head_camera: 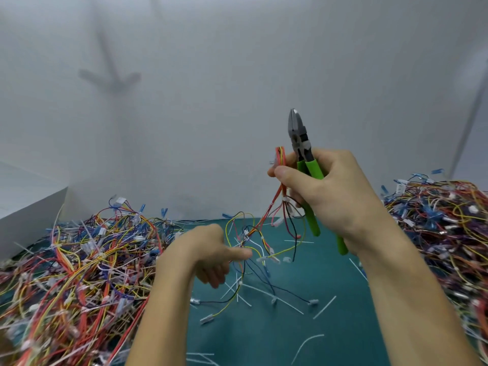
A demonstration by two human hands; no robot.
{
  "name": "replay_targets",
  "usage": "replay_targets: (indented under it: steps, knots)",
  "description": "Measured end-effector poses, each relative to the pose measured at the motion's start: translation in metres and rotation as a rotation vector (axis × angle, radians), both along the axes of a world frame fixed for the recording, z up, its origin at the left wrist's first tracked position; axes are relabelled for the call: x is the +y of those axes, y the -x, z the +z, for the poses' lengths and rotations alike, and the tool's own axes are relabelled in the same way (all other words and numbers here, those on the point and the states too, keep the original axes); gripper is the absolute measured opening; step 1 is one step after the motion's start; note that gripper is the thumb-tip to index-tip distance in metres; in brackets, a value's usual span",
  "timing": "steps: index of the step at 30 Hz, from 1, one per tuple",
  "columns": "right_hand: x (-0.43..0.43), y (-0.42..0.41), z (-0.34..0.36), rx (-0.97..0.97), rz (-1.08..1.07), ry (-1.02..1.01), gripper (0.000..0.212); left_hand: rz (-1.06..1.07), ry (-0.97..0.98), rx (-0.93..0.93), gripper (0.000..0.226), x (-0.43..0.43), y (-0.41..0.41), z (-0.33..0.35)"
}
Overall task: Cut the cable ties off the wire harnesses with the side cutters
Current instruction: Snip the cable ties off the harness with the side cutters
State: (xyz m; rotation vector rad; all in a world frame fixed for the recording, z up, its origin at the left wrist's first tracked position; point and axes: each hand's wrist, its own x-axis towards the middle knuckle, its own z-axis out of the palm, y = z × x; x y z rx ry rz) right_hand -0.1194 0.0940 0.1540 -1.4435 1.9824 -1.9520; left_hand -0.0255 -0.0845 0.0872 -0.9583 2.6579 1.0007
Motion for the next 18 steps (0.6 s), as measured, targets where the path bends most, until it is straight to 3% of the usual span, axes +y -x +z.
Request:
replay_targets:
  steps: [5,8,18]
  knots:
    - [0.001,0.001,0.0,-0.019,-0.008,-0.007,0.015,-0.125,-0.084,0.026,0.015,-0.001,0.011,-0.012]
    - [0.0,0.003,0.0,-0.045,-0.015,-0.002,0.015,-0.151,-0.094,0.073,0.013,-0.001,0.014,-0.014]
    - [0.004,0.008,0.002,-0.091,-0.036,0.019,0.022,-0.314,-0.224,-0.029,0.011,0.013,0.028,-0.024]
